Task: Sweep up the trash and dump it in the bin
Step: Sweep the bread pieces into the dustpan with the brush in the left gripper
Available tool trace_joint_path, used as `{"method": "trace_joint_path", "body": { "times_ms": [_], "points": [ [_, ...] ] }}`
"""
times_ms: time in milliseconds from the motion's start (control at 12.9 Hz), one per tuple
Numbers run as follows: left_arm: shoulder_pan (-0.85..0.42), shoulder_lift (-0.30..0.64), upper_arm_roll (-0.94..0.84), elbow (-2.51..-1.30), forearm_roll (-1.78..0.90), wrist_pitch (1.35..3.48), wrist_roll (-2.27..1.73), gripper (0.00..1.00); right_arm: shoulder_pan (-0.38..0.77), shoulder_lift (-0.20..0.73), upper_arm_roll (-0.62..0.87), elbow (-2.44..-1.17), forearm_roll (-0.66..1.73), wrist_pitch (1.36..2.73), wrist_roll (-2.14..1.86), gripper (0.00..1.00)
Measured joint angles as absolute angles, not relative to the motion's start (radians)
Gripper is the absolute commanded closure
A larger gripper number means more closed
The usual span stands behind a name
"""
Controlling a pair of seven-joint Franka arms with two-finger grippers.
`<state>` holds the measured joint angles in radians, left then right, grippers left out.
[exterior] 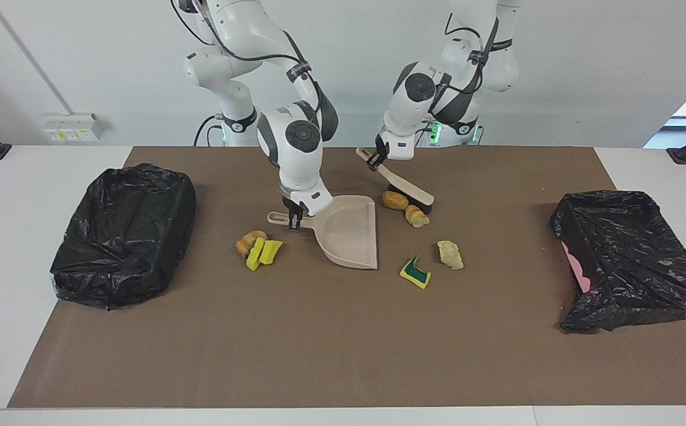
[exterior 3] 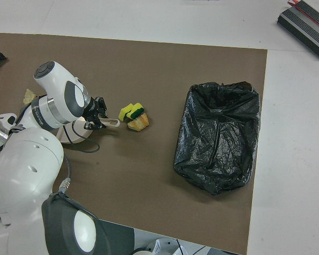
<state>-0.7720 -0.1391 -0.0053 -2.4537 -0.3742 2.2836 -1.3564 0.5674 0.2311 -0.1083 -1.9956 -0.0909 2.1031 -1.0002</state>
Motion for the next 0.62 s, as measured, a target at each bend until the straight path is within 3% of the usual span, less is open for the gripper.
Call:
{"method": "trace_joint_path", "body": {
  "times_ms": [620],
  "points": [
    [-0.721, -0.105, 0.003, -2.419, -0.374, 2.259, -1.091, 1.00, 0.573, 0.216, -0.107, -1.988, -0.098, 2.037, -0.952, 1.00]
  ]
}}
